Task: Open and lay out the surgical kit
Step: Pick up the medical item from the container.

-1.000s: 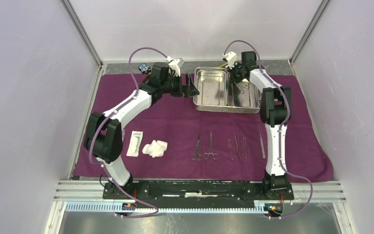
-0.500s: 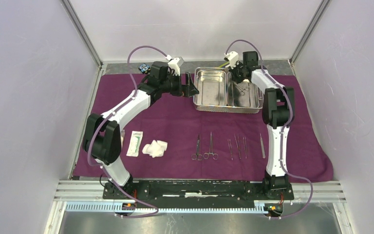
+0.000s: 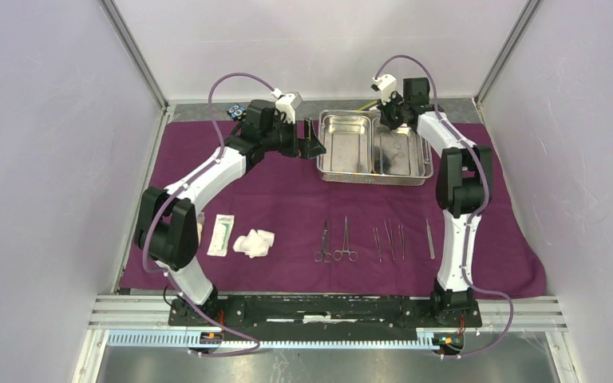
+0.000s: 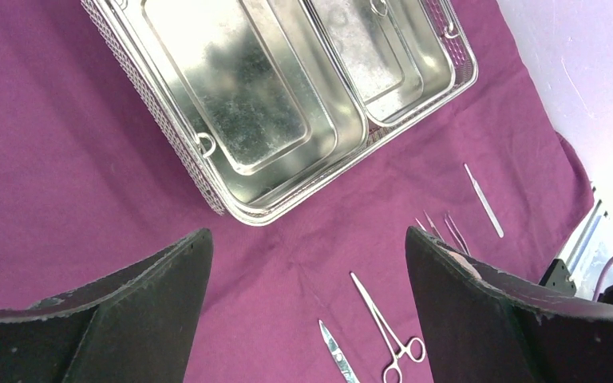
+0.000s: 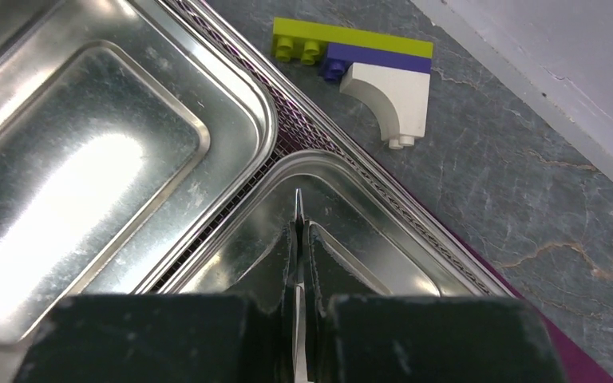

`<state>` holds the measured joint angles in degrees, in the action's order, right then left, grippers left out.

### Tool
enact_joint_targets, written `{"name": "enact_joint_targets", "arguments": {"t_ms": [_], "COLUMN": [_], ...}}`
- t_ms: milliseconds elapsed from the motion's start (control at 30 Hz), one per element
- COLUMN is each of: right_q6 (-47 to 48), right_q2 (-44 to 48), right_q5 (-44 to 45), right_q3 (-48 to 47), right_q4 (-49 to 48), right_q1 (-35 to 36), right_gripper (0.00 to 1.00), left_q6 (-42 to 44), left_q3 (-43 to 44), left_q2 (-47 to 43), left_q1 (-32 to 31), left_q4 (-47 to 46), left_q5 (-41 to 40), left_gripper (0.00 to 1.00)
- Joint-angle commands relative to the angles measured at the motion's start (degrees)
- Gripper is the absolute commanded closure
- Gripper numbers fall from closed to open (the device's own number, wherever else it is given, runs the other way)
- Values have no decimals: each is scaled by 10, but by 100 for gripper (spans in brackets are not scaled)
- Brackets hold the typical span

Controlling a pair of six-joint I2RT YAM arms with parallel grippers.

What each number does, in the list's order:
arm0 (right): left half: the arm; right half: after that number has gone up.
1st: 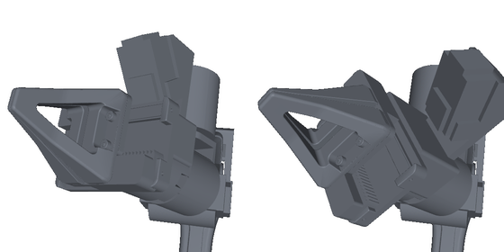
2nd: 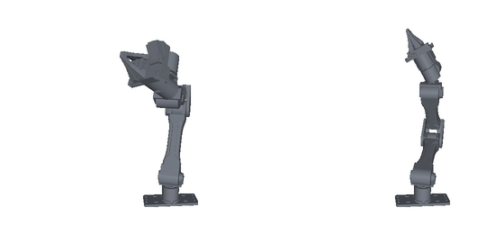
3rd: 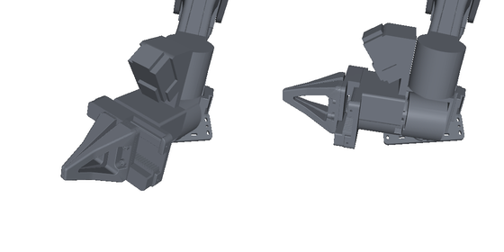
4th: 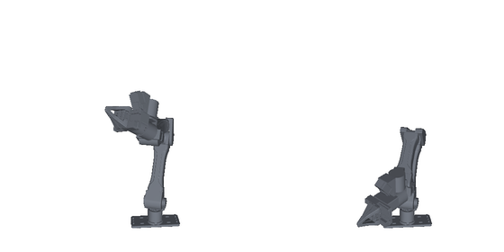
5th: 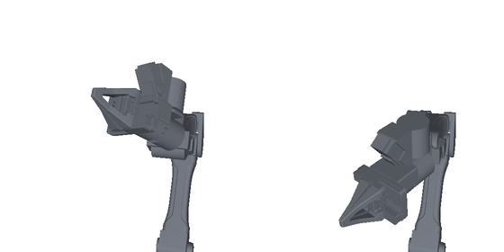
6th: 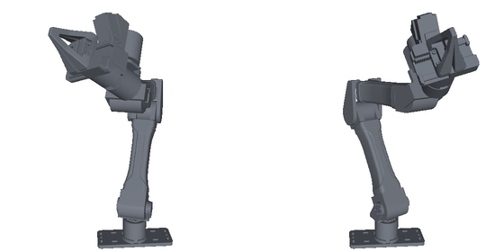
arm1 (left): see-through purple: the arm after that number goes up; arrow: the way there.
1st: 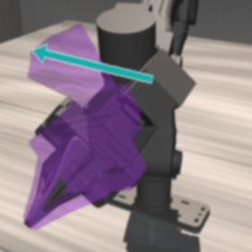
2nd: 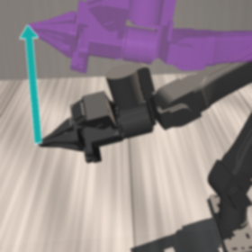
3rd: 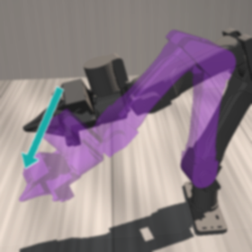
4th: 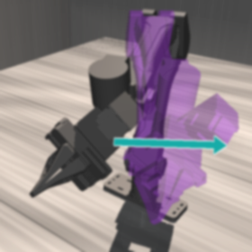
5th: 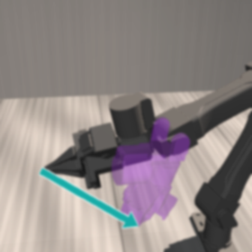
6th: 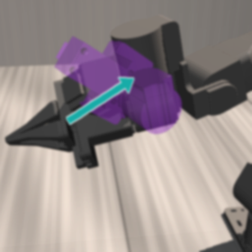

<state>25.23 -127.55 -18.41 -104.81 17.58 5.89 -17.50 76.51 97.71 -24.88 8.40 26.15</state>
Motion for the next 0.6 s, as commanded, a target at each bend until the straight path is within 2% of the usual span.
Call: {"name": "enact_joint_targets", "arguments": {"t_ms": [0, 267, 367, 567], "right_q6": [-41, -130, -176, -267], "right_q2": [52, 127, 163, 236], "right_q5": [-23, -35, -31, -11], "right_q3": [7, 52, 83, 153], "right_q4": [-32, -79, -96, -109], "right_q1": [-2, 0, 7, 35], "right_gripper": [100, 100, 100, 100], "left_q6": [35, 16, -25, -67], "left_q3": [33, 62, 77, 101], "left_q2": [7, 36, 48, 57], "left_q1": [-3, -4, -4, -20], "left_q4": [-26, -37, -35, -30], "left_q5": [23, 39, 35, 26], "left_gripper": [5, 8, 13, 15]}}
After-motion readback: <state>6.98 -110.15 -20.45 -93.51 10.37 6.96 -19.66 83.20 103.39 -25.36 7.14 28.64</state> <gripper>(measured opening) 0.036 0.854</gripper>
